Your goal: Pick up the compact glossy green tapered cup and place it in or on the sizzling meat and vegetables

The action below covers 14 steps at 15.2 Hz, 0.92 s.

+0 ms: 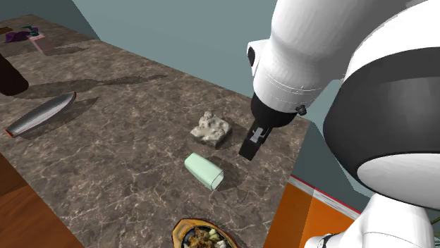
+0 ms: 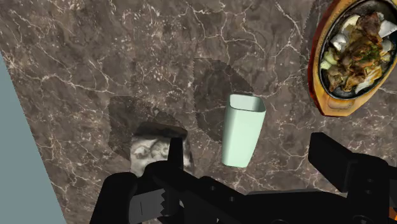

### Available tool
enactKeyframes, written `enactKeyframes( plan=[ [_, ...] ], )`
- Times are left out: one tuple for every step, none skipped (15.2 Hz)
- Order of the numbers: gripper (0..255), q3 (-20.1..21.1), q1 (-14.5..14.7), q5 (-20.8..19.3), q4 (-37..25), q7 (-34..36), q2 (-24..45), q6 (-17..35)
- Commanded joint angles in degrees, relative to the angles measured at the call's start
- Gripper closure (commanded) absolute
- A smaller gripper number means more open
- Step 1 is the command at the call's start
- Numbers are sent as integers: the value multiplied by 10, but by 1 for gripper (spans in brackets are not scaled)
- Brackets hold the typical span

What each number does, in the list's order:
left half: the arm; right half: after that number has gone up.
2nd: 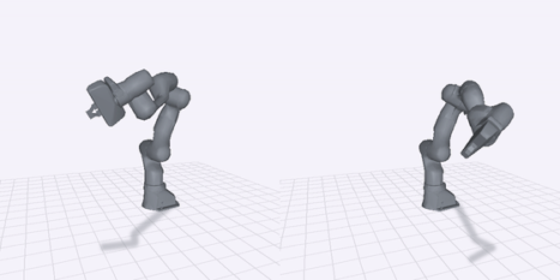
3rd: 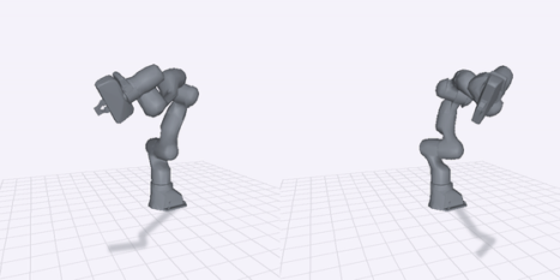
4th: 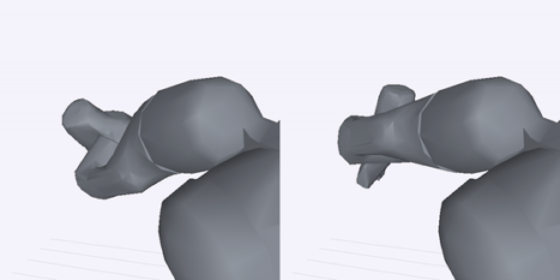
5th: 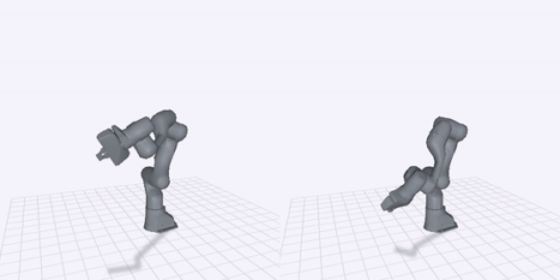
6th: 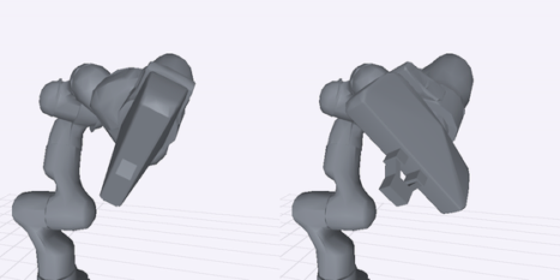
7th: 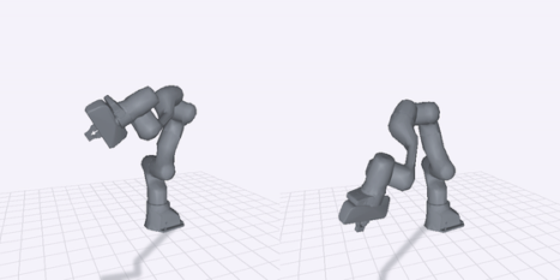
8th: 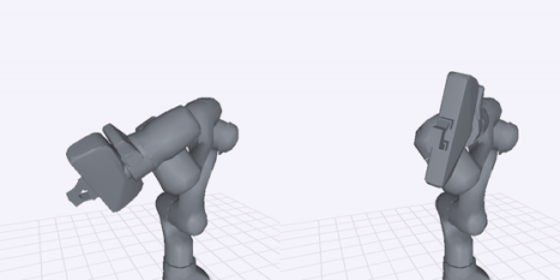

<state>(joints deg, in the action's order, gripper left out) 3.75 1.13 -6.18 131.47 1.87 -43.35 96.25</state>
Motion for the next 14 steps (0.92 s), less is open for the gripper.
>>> enactKeyframes(
  plan=[
    [0,0,0,0,0,0,0,0],
    [0,-1,-1,2,-1,1,19,12],
    [0,-2,-1,4,-3,2,39,24],
    [0,-3,-1,6,-5,3,59,36],
    [0,-4,-2,7,-8,4,80,47],
    [0,-6,-2,9,-11,5,100,58],
    [0,-6,-2,11,-15,5,121,68],
    [0,-7,-3,14,-20,6,142,78],
    [0,-8,-3,16,-25,6,164,88],
    [0,-9,-3,18,-31,6,186,98],
    [0,-10,-4,20,-38,6,207,106],
    [0,-10,-4,22,-45,7,229,115],
    [0,-11,-4,25,-53,7,251,123],
    [0,-12,-4,27,-62,6,274,130]
  ],
)
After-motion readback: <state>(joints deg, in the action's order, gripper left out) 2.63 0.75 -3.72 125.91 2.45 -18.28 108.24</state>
